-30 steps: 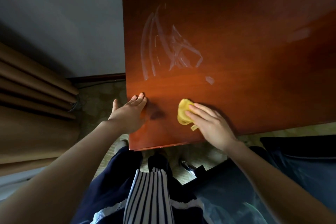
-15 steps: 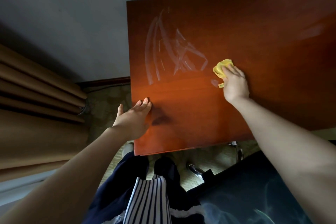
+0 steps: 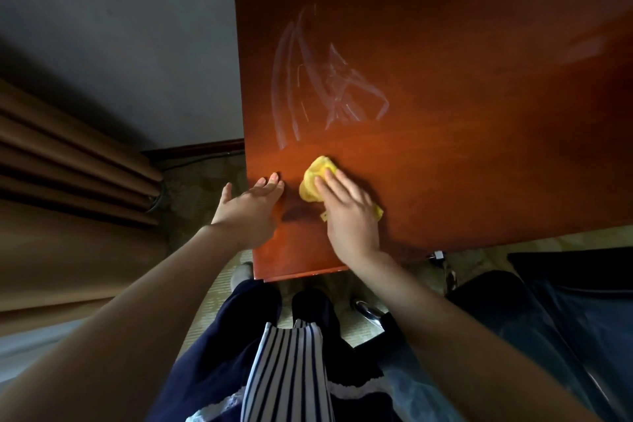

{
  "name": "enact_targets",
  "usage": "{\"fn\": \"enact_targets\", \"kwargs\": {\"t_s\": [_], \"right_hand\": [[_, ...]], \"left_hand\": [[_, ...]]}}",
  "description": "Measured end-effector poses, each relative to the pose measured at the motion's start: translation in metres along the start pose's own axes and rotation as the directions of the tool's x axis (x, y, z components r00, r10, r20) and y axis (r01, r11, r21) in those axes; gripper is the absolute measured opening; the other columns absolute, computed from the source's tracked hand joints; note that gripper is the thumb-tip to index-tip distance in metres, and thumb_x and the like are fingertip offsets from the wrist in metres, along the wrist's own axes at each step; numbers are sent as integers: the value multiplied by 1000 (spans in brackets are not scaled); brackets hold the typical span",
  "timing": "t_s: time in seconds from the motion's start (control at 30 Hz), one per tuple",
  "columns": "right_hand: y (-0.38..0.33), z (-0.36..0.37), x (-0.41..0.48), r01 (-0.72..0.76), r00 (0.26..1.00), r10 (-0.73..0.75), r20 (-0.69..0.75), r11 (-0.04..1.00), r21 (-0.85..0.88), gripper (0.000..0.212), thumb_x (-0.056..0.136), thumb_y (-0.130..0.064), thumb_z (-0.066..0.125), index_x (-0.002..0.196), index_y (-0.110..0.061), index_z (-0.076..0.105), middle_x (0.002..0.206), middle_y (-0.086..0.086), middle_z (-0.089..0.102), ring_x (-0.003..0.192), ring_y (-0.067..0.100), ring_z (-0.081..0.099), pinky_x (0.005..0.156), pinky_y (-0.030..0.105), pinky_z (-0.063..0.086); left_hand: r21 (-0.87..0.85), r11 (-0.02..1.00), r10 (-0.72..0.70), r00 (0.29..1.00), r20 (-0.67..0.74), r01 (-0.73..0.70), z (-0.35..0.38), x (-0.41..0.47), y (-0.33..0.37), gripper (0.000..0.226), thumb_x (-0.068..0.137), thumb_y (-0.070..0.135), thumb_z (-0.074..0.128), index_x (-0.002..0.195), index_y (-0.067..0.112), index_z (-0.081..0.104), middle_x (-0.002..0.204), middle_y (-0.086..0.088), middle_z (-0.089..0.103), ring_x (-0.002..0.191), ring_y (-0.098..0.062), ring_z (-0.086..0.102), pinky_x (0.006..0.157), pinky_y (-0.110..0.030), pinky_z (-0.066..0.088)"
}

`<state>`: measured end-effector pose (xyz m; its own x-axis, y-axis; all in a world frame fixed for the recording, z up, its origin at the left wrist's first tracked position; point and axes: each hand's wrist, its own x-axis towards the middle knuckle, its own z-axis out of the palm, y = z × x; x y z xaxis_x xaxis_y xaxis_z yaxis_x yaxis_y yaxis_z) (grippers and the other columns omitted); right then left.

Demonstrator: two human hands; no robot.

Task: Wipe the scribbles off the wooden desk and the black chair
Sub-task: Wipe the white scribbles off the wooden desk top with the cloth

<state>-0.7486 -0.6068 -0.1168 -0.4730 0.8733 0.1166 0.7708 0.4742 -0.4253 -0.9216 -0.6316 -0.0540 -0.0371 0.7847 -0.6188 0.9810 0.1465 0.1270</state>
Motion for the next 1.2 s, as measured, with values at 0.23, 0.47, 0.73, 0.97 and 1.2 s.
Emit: {"fn": "enact_targets", "kwargs": {"t_s": [0.23, 0.47, 0.73, 0.97, 1.2], "right_hand": [[35, -19, -71, 238, 967, -234, 98, 971, -27, 53, 82, -4, 41, 130, -18, 58, 139, -3, 52, 132, 14, 39, 93, 35, 43], [102, -52, -96, -36, 998, 37, -53, 999, 9, 48, 84, 2, 47, 127, -16, 60, 134, 0, 55, 129, 18, 42, 99, 42, 37], [140, -66, -60, -360, 908, 363, -210, 931, 54, 41, 92, 2, 53, 131, -11, 56, 138, 7, 52, 132, 28, 41, 105, 50, 38], [107, -49, 28, -540, 832, 535, -149, 842, 5, 41, 97, -7, 47, 137, -14, 49, 147, 6, 41, 140, 23, 28, 113, 28, 21], [40, -7, 92, -438, 898, 434, -76, 898, -48, 44, 99, -10, 42, 142, -18, 41, 152, 1, 33, 142, 16, 21, 110, 14, 9]], "left_hand": [[-9, 1000, -9, 999, -32, 9, 5, -1, 2, 67, 96, 21, 40, 152, 25, 4, 159, 12, -5, 145, -6, -1, 116, -51, 0], [-22, 1000, -5, 999, -47, 4, 10, 0, 1, 69, 96, 21, 42, 152, 25, 3, 159, 11, -6, 146, -7, -2, 117, -49, 1], [1, 1000, 29, 998, -61, -29, 11, -1, -1, 67, 97, 28, 40, 152, 23, 2, 159, 9, -6, 146, -10, -2, 117, -47, 2], [162, 972, 176, 984, -35, -168, -2, 3, -12, 64, 99, 40, 32, 152, 16, 6, 159, -1, 2, 145, -21, 2, 117, -48, 0], [-9, 977, 209, 964, -163, -213, -24, 17, -41, 60, 96, 37, 43, 150, 21, 19, 155, -2, 15, 146, -28, -5, 118, -42, -4]]}}
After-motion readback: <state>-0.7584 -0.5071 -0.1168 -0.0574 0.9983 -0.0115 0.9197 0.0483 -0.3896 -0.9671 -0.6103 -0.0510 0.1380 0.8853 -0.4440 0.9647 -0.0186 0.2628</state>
